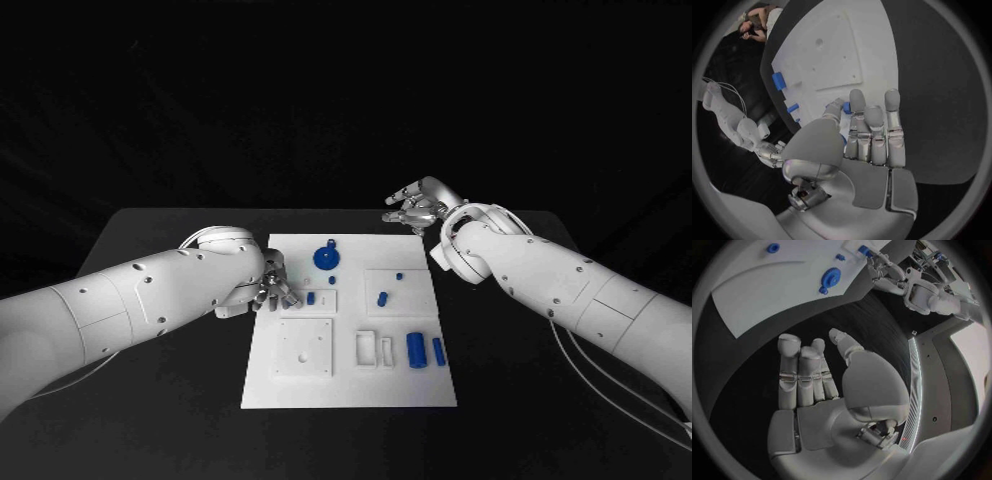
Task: Assemble the parts on the task board
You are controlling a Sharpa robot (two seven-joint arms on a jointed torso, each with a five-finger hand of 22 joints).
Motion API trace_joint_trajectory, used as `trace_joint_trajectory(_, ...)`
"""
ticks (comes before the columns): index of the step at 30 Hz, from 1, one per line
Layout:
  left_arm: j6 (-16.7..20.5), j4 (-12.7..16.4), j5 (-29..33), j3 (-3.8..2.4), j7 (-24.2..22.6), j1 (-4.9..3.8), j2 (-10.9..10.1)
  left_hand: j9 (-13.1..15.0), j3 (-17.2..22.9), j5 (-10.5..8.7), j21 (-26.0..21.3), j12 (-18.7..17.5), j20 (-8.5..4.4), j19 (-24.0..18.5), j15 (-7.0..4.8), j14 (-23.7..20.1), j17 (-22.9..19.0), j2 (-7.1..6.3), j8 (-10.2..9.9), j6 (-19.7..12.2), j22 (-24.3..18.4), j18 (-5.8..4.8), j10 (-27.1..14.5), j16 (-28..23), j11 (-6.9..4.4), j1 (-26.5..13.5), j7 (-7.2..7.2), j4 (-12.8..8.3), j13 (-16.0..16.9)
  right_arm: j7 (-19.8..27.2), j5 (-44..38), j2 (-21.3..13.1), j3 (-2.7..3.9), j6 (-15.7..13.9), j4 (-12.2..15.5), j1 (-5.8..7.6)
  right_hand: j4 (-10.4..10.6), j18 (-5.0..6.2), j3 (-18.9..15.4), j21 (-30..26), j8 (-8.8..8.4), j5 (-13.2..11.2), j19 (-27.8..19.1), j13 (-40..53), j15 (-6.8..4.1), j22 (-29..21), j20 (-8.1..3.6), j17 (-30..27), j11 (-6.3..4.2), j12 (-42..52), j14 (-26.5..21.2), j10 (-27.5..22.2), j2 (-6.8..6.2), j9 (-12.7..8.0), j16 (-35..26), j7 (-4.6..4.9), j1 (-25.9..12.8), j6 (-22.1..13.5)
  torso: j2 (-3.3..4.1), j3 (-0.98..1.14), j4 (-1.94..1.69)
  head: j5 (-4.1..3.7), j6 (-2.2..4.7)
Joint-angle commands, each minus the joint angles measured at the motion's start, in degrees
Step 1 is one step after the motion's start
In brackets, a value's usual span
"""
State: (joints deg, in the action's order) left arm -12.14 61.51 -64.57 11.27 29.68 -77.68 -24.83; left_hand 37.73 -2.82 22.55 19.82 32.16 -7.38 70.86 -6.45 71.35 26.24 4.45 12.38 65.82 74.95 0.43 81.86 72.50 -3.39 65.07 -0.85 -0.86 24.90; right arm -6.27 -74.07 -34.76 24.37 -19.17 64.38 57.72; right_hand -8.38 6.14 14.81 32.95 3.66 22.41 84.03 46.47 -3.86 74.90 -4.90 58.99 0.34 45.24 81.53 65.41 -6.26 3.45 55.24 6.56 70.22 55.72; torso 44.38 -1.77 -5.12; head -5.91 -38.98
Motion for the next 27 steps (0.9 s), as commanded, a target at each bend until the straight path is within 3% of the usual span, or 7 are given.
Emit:
trace_joint_trajectory(1, -0.58, 0.0, 0.5, 0.07, 0.41, 0.14, 0.05, -0.3, -0.64, -0.5, -0.51, -0.22, -0.02, 0.62, 0.03, 0.41, -0.05, -0.39, 0.0, -0.08, 1.02, -0.41, 0.12, -0.37, -0.13, 0.55, 0.55, 1.13, 0.12, 0.21, -0.18, 0.07, 0.02, 0.71, 0.0, -0.04, 0.0, 0.44, 0.11, 0.13, -0.2, 0.15, 2.8, 0.06, -0.13, 2.56, -0.15, -0.02, -0.31, -0.06, 0.05, -0.23, -0.28, 0.02, -0.16, 0.14, -0.44, 0.1, 0.0, 0.02, 0.02, 0.0, 0.03)
trace_joint_trajectory(14, 0.62, -0.37, 0.65, 0.05, 0.36, 0.13, 0.09, -0.45, -1.46, -0.89, -0.88, -0.23, -0.07, 0.83, 0.0, 0.42, -0.14, -0.41, 0.48, -0.46, 1.05, -0.42, -0.04, -0.47, -0.1, 0.78, 0.61, 2.73, 0.2, 0.24, -0.18, 0.13, 0.02, 0.67, -0.07, -0.04, 0.0, 0.44, 0.11, 0.13, -0.2, 0.15, 2.8, 0.06, -0.13, 2.56, -0.15, -0.02, -0.31, -0.06, 0.05, -0.23, -0.28, 0.02, -0.16, 0.14, -0.44, 0.1, 0.03, 0.03, 0.1, -0.08, 0.09)
trace_joint_trajectory(22, 1.19, -0.65, 0.76, -0.01, 0.3, 0.11, 0.22, -0.54, -0.94, -0.65, -0.93, -0.27, -0.09, 0.88, -0.01, 0.45, -0.18, 0.11, 0.48, -0.73, 1.06, -0.42, -0.07, -0.51, -0.1, 1.7, 0.66, 2.36, 0.19, 0.24, -0.2, 0.2, 0.02, 0.7, -0.14, -0.06, 0.04, 0.44, 0.05, 0.06, -0.21, 0.11, 2.81, 0.04, -0.13, 2.51, -0.16, 0.0, -0.32, -0.06, 0.07, -0.22, -0.24, 0.02, -0.13, 0.15, -0.28, -0.07, 0.01, 0.11, 0.1, -0.27, 0.14)
trace_joint_trajectory(27, 1.14, -0.68, 1.08, -0.1, 0.37, 0.01, 0.27, -0.6, -1.32, -0.77, -0.98, -0.32, -0.07, 0.89, 0.02, 0.43, -0.23, -0.35, 0.5, -0.8, 1.06, -0.42, -0.14, -0.57, -0.1, 1.32, 0.69, 2.59, 0.18, 0.21, -0.21, 0.21, 0.02, 0.75, -0.2, -0.08, 0.04, 0.44, 0.05, 0.06, -0.21, 0.11, 2.81, 0.04, -0.13, 2.51, -0.16, 0.0, -0.32, -0.06, 0.07, -0.22, -0.24, 0.02, -0.13, 0.15, -0.28, -0.07, 0.02, 0.05, 0.09, -0.34, 0.08)
